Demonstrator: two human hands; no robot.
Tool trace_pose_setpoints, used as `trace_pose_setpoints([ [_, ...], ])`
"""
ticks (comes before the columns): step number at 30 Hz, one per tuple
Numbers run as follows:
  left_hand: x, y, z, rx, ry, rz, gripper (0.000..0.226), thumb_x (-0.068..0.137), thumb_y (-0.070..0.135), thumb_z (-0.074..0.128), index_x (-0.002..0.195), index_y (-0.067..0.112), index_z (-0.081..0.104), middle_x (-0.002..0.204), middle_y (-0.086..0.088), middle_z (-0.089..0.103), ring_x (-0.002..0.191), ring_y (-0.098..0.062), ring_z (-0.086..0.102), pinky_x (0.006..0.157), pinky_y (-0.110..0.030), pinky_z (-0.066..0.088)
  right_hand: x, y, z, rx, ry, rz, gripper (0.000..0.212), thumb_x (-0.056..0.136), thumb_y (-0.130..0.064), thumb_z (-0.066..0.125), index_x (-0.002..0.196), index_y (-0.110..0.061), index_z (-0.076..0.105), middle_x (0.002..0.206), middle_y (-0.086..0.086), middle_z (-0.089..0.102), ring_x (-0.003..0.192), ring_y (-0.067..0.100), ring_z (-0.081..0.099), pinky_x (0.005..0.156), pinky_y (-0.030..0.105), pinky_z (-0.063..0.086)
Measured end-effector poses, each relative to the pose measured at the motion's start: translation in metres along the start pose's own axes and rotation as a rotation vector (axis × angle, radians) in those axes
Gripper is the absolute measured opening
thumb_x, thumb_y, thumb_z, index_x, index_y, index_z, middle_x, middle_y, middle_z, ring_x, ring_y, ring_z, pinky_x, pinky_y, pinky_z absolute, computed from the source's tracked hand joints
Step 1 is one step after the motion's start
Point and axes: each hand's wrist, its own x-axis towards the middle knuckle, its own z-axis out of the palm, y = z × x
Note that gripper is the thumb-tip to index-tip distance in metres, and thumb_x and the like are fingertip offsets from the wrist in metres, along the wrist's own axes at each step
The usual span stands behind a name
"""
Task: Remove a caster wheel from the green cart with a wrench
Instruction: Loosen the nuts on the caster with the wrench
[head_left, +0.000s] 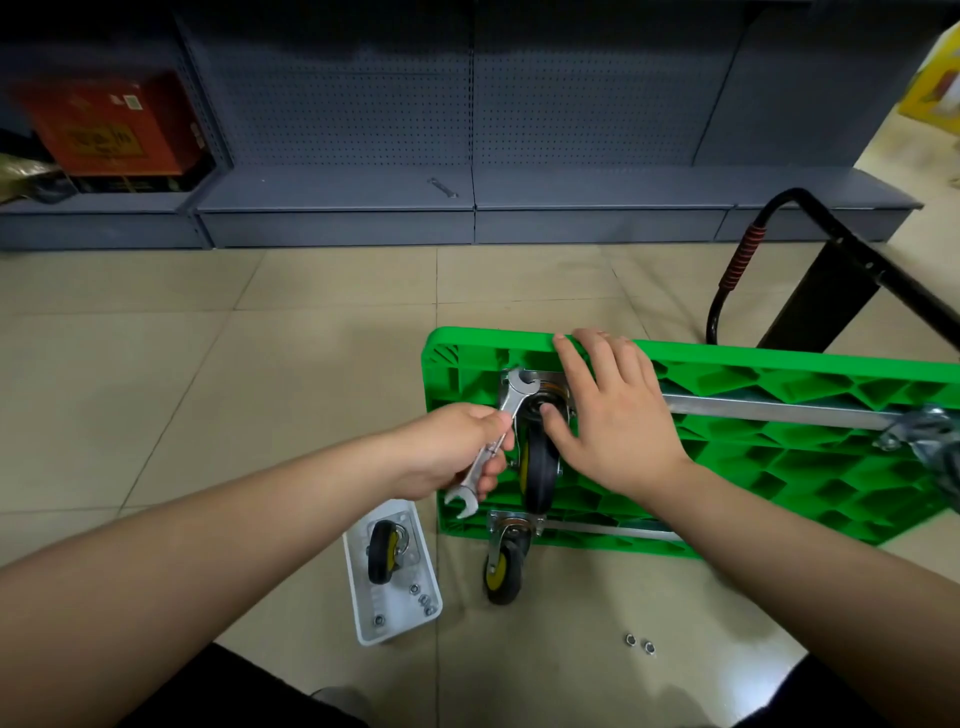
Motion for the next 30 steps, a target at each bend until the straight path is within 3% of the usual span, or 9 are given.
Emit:
trace_pose_setpoints([
  [3, -0.004, 0.008, -0.015, 0.225, 0.085, 0.038, 0.033, 0.11, 0.03, 0.034, 0.088, 0.012, 0.051, 0.059, -0.003, 0.047, 0.046, -0.016, 0.044, 0.047, -0.024, 0.04, 0.0, 0.0, 0.0, 0.001, 0.008, -0.001, 0.067, 0.09, -0.044, 0.056, 0.144, -0.004, 0.049, 0.139, 0.018, 0.051, 0.125, 0.04, 0.046, 0.111, 0.049, 0.034],
  [5, -0.006, 0.016, -0.029, 0.517, 0.148, 0.075, 0.032, 0.109, 0.031, 0.037, 0.089, 0.016, 0.056, 0.066, -0.002, 0.053, 0.049, -0.015, 0.048, 0.049, -0.023, 0.04, 0.0, 0.0, 0.0, 0.0, 0.003, -0.001, 0.067, 0.09, -0.044, 0.055, 0.144, -0.004, 0.049, 0.139, 0.017, 0.051, 0.126, 0.039, 0.046, 0.111, 0.049, 0.034],
  [8, -0.011, 0.03, -0.049, 1.008, 0.2, 0.167, 0.031, 0.107, 0.037, 0.041, 0.085, 0.026, 0.059, 0.073, 0.003, 0.058, 0.068, -0.017, 0.055, 0.061, -0.028, 0.041, 0.0, 0.0, 0.0, -0.006, -0.005, 0.005, 0.067, 0.091, -0.045, 0.054, 0.144, -0.005, 0.049, 0.14, 0.017, 0.05, 0.127, 0.039, 0.045, 0.112, 0.048, 0.033],
  [10, -0.012, 0.035, -0.059, 1.19, 0.264, 0.158, 0.034, 0.106, 0.045, 0.041, 0.085, 0.025, 0.06, 0.074, 0.004, 0.058, 0.077, -0.02, 0.057, 0.072, -0.032, 0.048, 0.0, -0.001, 0.0, -0.008, -0.007, 0.007, 0.067, 0.091, -0.045, 0.054, 0.144, -0.005, 0.048, 0.14, 0.017, 0.05, 0.127, 0.039, 0.045, 0.112, 0.048, 0.033],
  [13, -0.011, 0.038, -0.063, 1.241, 0.34, 0.135, 0.036, 0.105, 0.049, 0.041, 0.086, 0.024, 0.059, 0.074, 0.002, 0.058, 0.082, -0.024, 0.058, 0.077, -0.037, 0.052, 0.0, -0.001, 0.0, -0.007, -0.012, 0.006, 0.068, 0.091, -0.045, 0.053, 0.145, -0.005, 0.048, 0.14, 0.017, 0.05, 0.127, 0.039, 0.045, 0.112, 0.049, 0.033],
  [18, -0.007, 0.041, -0.062, 1.346, 0.409, 0.124, 0.033, 0.105, 0.051, 0.038, 0.082, 0.031, 0.052, 0.077, 0.005, 0.053, 0.085, -0.025, 0.056, 0.065, -0.033, 0.04, 0.0, 0.0, -0.001, -0.006, -0.021, 0.006, 0.067, 0.091, -0.045, 0.052, 0.145, -0.006, 0.048, 0.141, 0.017, 0.05, 0.128, 0.038, 0.044, 0.113, 0.049, 0.033],
  [24, -0.011, 0.046, -0.058, 1.499, 0.492, 0.202, 0.033, 0.106, 0.05, 0.037, 0.104, 0.029, 0.062, 0.099, -0.005, 0.063, 0.09, -0.033, 0.063, 0.067, -0.033, 0.041, 0.0, -0.001, -0.001, -0.006, -0.026, 0.011, 0.068, 0.091, -0.045, 0.053, 0.145, -0.006, 0.047, 0.141, 0.016, 0.05, 0.128, 0.038, 0.044, 0.113, 0.049, 0.032],
  [30, -0.012, 0.044, -0.05, 1.628, 0.551, 0.199, 0.028, 0.108, 0.043, 0.039, 0.114, 0.024, 0.06, 0.11, -0.011, 0.067, 0.1, -0.037, 0.066, 0.067, -0.034, 0.039, 0.0, 0.0, -0.001, -0.009, -0.032, -0.001, 0.068, 0.092, -0.045, 0.052, 0.146, -0.005, 0.047, 0.142, 0.017, 0.049, 0.128, 0.038, 0.044, 0.114, 0.048, 0.031],
])
